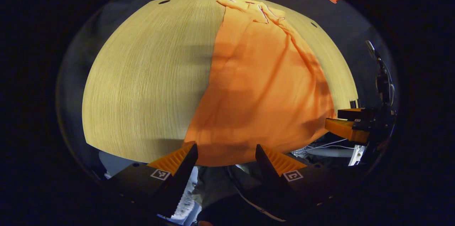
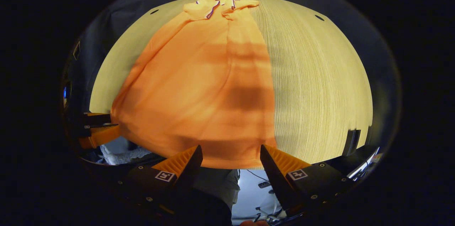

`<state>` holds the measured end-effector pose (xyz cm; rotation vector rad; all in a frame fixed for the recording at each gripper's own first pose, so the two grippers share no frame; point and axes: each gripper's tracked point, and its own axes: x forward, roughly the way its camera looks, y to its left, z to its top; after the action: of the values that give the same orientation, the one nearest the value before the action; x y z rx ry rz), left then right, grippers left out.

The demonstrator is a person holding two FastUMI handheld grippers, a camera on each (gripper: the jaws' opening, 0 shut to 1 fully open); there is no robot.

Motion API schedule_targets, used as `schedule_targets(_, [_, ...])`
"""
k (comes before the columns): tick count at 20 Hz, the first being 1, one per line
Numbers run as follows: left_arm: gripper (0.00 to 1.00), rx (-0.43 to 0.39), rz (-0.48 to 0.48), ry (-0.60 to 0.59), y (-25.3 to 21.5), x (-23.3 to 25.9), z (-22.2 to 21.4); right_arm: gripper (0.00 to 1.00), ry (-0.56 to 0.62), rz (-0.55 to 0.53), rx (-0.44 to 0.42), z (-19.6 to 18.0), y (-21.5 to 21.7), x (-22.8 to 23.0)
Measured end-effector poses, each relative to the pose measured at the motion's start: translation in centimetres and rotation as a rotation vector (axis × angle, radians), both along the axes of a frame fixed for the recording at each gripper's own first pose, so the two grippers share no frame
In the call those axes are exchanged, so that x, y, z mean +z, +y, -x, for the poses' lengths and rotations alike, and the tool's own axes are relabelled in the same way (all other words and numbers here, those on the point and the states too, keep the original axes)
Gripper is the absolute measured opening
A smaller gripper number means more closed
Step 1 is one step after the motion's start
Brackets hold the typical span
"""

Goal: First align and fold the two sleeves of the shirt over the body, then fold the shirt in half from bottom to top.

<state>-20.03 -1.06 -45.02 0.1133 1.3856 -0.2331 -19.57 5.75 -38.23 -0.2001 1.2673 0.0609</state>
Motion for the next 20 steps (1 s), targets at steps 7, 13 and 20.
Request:
schedule_targets(7, [0.99, -0.016, -0.031, 0.014, -0.7, -1.0, 0.1, 0.99, 0.042, 0.045, -0.024, -0.2, -2.1, -1.6])
schedule_targets(13, [0.96, -0.038, -0.148, 0.009, -0.2, -1.8, 0.0, 0.98, 0.075, 0.063, -0.008, -0.2, -2.2, -2.1])
schedule_targets(20, [0.96, -0.021, -0.186, -0.006, -0.4, -1.8, -0.3, 0.98, 0.096, 0.066, -0.011, -0.2, -2.0, -2.0])
